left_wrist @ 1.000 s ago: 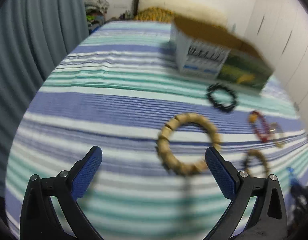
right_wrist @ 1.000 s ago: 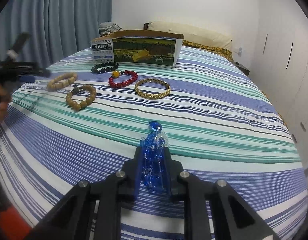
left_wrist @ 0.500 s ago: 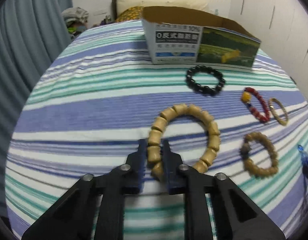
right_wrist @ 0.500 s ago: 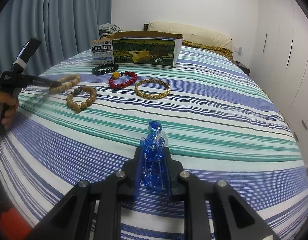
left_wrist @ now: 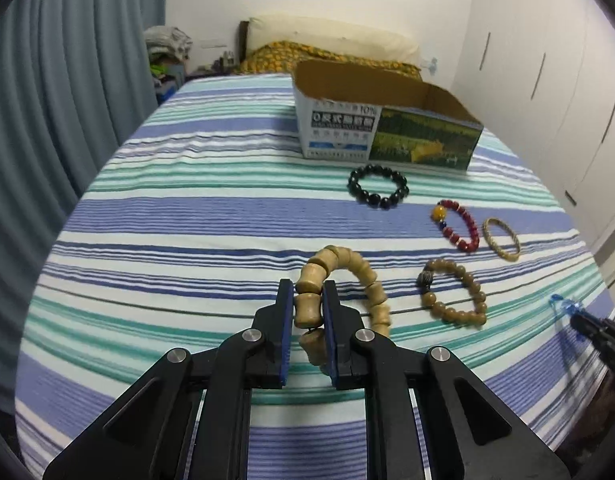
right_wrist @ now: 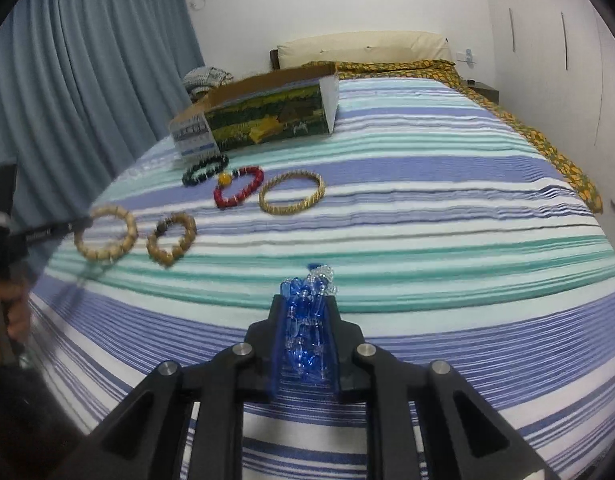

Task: Organize jewelry
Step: 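Grasp the light wooden bead bracelet with the left tool while the right tool holds the blue chain, then carry the wooden bracelet and blue chain into the box and open both tools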

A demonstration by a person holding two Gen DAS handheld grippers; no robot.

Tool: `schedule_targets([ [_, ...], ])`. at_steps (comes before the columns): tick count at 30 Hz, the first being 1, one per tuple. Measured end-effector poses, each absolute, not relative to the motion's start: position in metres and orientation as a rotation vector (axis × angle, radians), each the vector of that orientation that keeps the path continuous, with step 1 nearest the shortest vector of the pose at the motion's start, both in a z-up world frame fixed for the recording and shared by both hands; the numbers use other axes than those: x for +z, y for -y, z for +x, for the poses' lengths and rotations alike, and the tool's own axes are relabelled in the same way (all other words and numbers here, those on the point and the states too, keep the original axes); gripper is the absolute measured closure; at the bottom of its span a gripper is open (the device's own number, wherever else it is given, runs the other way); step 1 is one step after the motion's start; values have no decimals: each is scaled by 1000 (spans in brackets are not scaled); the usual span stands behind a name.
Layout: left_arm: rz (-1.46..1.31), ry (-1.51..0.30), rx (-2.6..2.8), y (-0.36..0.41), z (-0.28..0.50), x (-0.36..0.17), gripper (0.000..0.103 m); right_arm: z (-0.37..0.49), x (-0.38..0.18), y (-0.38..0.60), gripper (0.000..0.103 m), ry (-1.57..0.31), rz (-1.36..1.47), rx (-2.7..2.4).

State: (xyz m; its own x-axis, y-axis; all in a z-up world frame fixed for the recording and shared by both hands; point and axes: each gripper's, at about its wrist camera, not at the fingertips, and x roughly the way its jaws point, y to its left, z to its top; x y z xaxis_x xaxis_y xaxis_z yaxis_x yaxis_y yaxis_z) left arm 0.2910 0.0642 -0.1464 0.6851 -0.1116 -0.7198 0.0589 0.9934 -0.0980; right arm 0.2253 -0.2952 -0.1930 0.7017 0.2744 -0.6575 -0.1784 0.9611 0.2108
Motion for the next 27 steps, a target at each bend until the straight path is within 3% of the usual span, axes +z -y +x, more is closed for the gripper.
schedule_targets([
  [9,-70,-765,-71,-68,277,-129,90,219,-154,303,85,-699,154,259],
  [27,-135,-755,-154,-76,273,-108,90,222,-129,290,85,-697,161,324],
])
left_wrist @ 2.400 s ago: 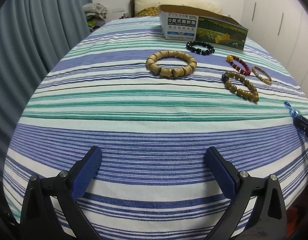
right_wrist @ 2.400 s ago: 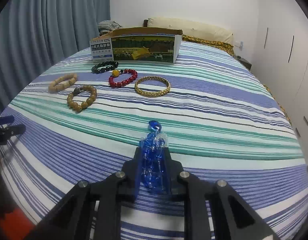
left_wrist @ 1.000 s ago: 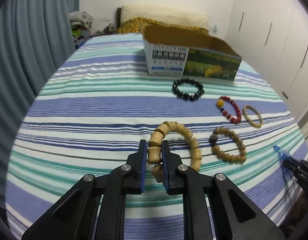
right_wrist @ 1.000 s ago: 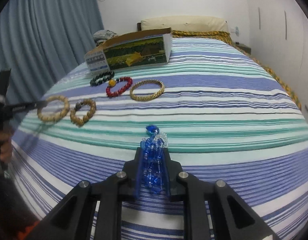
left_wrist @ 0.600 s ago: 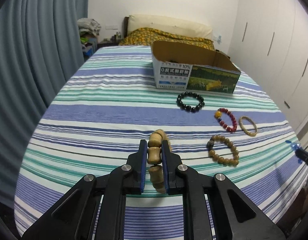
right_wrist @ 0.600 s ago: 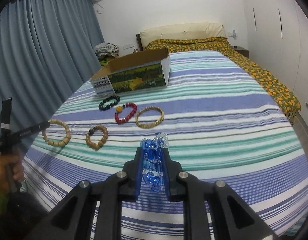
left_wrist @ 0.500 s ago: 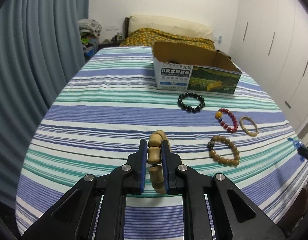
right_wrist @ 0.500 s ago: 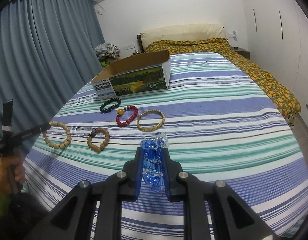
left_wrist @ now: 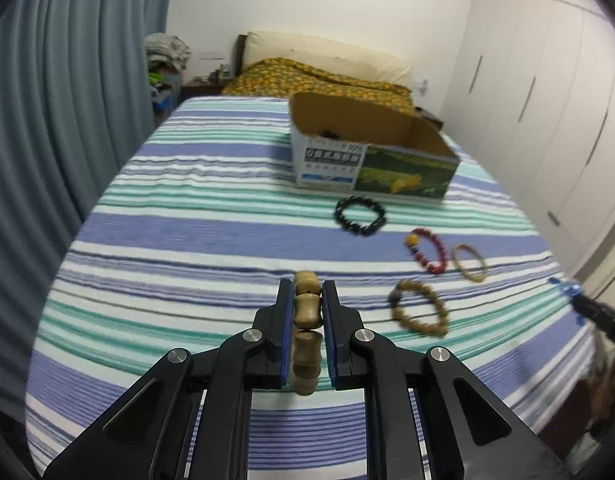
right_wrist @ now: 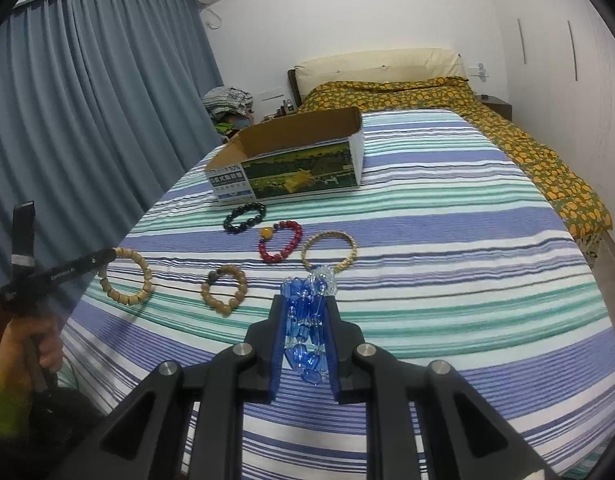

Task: Organize jewelry
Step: 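Carry the wooden bracelet and blue chain into the box and open both tools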

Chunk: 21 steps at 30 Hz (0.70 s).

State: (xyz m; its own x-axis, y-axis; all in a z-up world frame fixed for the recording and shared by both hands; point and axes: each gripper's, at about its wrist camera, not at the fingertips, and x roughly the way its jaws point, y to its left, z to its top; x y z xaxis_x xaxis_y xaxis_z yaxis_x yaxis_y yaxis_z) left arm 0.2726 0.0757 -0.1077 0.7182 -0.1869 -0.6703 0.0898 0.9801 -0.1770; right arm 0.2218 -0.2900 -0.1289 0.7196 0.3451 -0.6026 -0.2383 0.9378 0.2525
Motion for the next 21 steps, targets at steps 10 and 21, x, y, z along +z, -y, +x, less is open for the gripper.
schedule_targets([
  [10,-156,-697,-243,-79,296,-57,90,254,-99,279,85,-684,166,400],
  [21,-147,-701,-334,-74,392,-11,90,358,-46,267,85,-665,77,483],
])
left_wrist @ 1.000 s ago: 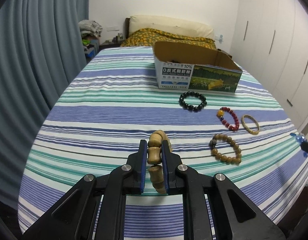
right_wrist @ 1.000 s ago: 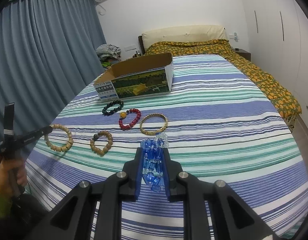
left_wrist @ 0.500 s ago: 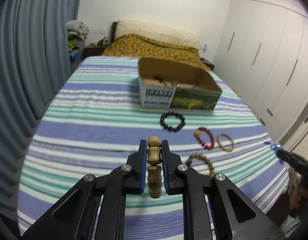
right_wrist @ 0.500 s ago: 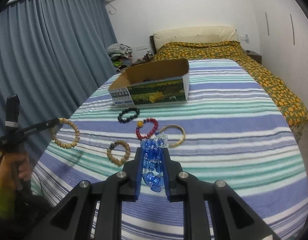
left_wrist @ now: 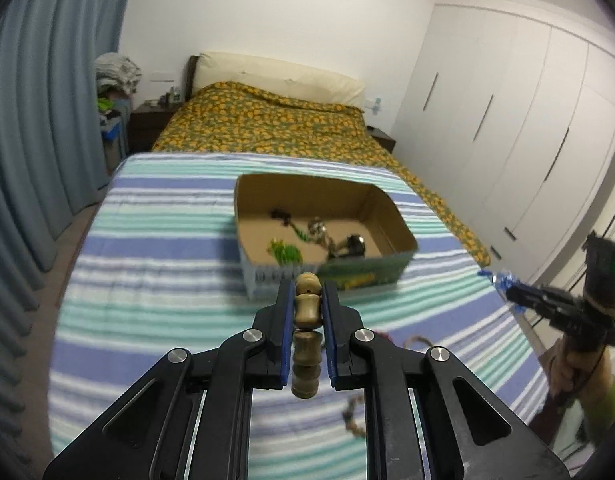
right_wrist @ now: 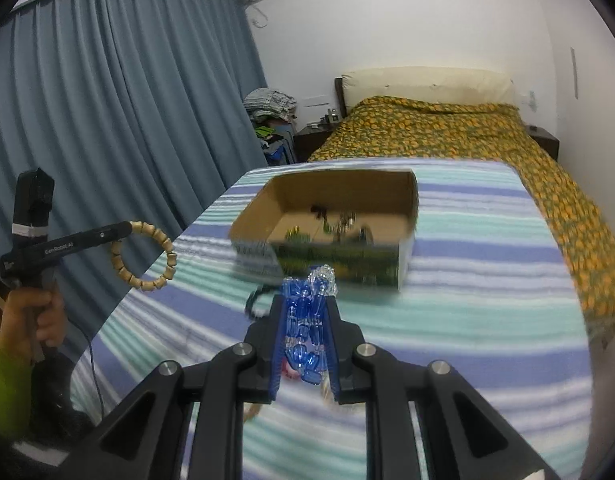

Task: Organize jewelry
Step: 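Carry the wooden bracelet and blue chain into the box and open both tools, then withdraw both tools from the box back over the remaining bracelets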

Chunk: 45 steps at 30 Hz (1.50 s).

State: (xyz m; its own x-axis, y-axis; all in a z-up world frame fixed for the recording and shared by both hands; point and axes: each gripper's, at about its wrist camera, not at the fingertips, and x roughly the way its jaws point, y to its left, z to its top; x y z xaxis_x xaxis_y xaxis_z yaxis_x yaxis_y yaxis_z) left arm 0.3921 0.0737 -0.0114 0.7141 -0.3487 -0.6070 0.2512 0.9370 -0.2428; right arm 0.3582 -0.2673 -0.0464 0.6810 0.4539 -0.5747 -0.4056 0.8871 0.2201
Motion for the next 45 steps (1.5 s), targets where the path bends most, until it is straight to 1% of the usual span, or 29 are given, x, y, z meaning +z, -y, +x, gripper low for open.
schedule_targets([
  [5,-107,-732,-337,-59,466,-7,90,445,-28,256,85,-691,42,493],
  [11,-89,-797,-303,-46,561,-25,90,546,-33,243,85,-766,41,479],
  [16,-52,-878,-267,-33,619,-58,90,618,-63,229,85,-893,7,446],
  [23,7,-960,-242,-12,651,-101,90,670,-102,219,85,-1010,-56,362],
  [25,29,-972,-234,-10,654,-105,89,678,-106,220,82,-1032,-47,348],
  [26,37,-980,-228,-8,656,-108,88,681,-109,220,75,-1045,-40,337],
  [27,40,-986,-223,-6,659,-109,78,681,-109,221,66,-1052,-35,333],
  [28,42,-996,-213,-5,661,-110,60,678,-109,220,48,-1054,-28,326],
  [29,43,-994,-201,-5,660,-109,37,678,-107,221,45,-1043,-21,318],
  [30,46,-981,-189,-6,657,-106,21,678,-103,223,45,-1023,-16,316],
  [32,66,-939,-169,-10,645,-95,17,672,-99,221,45,-1000,-16,324],
  [35,79,-919,-170,-15,627,-81,17,654,-86,221,45,-943,-17,322],
  [38,110,-887,-166,-21,600,-67,14,627,-73,224,45,-897,-4,338],
  [40,138,-859,-168,-28,573,-55,11,611,-67,229,45,-870,-7,346],
  [45,193,-836,-188,-49,490,-39,5,530,-53,253,45,-819,-49,350],
])
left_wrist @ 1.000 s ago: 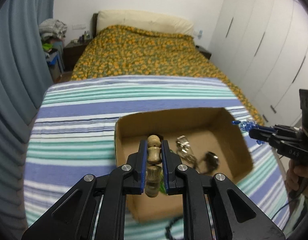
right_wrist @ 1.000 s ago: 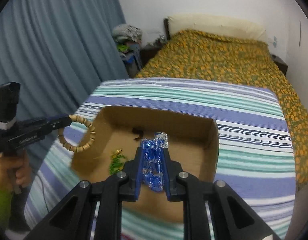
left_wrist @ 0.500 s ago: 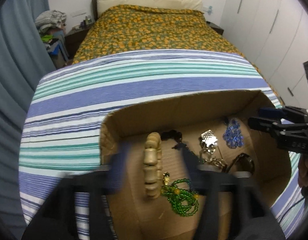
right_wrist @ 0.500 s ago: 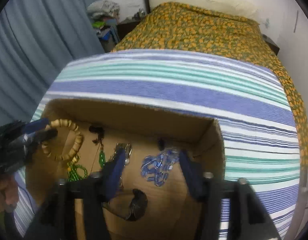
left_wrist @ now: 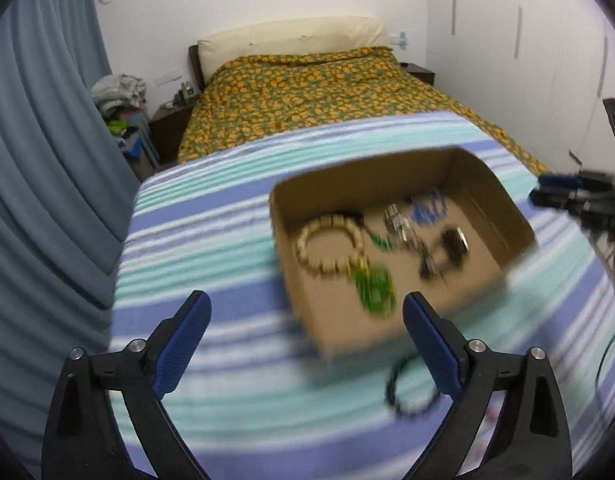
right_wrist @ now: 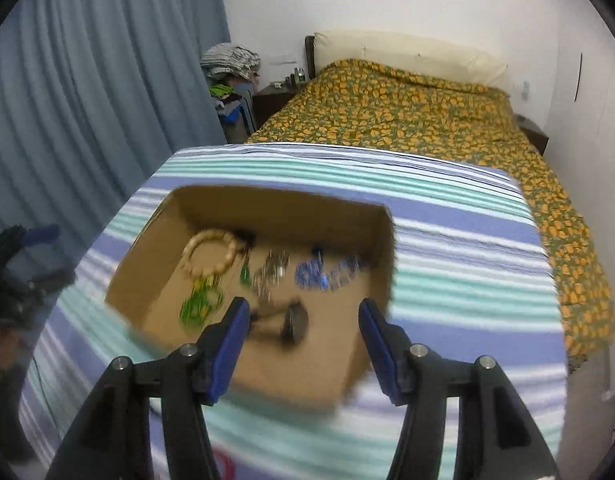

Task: Organize jewelry
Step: 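Withdraw both tools from the box back over the remaining bracelets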

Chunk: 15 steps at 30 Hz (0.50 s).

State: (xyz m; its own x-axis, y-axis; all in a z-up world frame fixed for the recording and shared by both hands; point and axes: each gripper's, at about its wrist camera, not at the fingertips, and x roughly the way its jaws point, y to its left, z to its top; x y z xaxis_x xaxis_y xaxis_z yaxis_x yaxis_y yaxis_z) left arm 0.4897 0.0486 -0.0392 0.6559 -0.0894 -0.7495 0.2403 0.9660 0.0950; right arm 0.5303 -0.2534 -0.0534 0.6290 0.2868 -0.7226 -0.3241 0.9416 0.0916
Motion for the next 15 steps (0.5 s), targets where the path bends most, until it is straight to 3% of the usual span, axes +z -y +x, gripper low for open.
schedule_targets([
  [7,287,-847,-166,-77,358,-43,3,404,-60,305,45,-783,-86,291],
  [15,146,-809,-152,-61,261,-81,3,290,-100,323,45,-717,-97,209],
])
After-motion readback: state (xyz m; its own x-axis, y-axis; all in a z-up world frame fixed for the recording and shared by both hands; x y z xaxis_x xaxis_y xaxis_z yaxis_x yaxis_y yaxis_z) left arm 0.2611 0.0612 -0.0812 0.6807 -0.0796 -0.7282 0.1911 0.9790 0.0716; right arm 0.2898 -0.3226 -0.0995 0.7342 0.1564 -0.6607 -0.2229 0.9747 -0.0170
